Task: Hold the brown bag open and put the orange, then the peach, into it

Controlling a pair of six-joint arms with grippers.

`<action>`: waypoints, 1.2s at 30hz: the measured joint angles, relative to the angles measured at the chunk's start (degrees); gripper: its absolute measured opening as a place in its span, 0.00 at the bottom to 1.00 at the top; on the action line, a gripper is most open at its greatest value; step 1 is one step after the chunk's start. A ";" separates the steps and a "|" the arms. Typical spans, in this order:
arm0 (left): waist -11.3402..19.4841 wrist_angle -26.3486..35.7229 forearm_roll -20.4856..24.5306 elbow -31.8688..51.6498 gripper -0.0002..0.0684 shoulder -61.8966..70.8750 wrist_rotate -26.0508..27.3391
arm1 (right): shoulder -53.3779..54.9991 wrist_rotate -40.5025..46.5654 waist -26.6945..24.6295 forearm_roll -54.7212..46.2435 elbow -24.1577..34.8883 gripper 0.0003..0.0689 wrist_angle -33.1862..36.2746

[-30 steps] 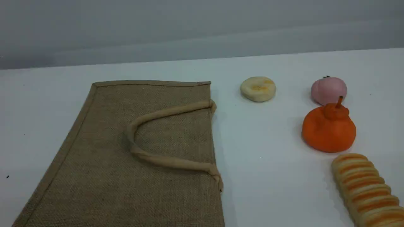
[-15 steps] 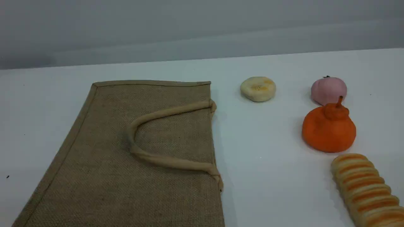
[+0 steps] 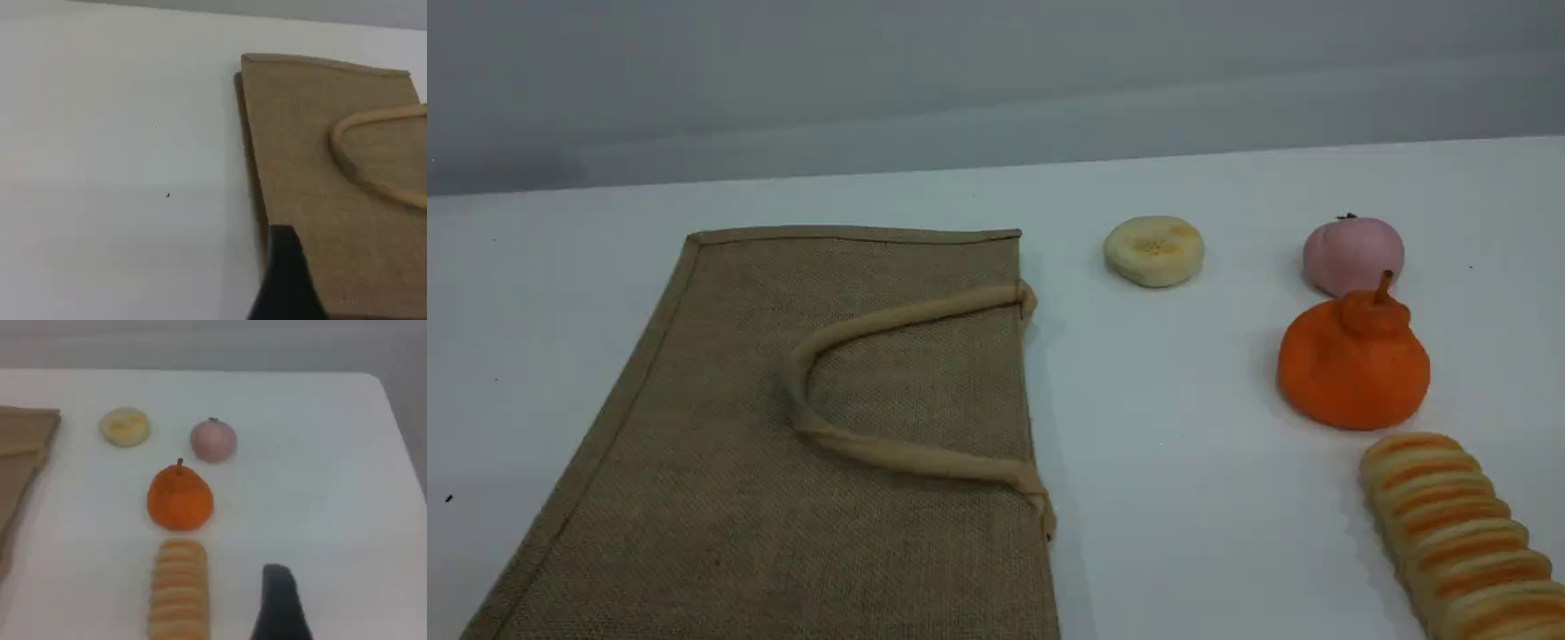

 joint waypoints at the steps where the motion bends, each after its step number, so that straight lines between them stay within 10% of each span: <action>1: 0.00 -0.18 0.00 -0.14 0.65 0.18 0.06 | 0.00 -0.73 0.00 0.32 -0.08 0.62 -0.26; 13: 0.00 -17.44 -0.05 -8.12 0.65 17.83 2.36 | 12.24 -9.19 0.00 13.45 -1.70 0.62 -13.49; 24: 0.00 -22.15 -0.18 -17.52 0.65 46.11 4.92 | 33.62 -18.43 0.00 22.49 -1.70 0.62 -35.29; 36: 0.00 -28.72 -8.19 -18.12 0.65 69.45 4.76 | 55.21 -19.90 0.00 30.53 -1.83 0.62 -43.43</action>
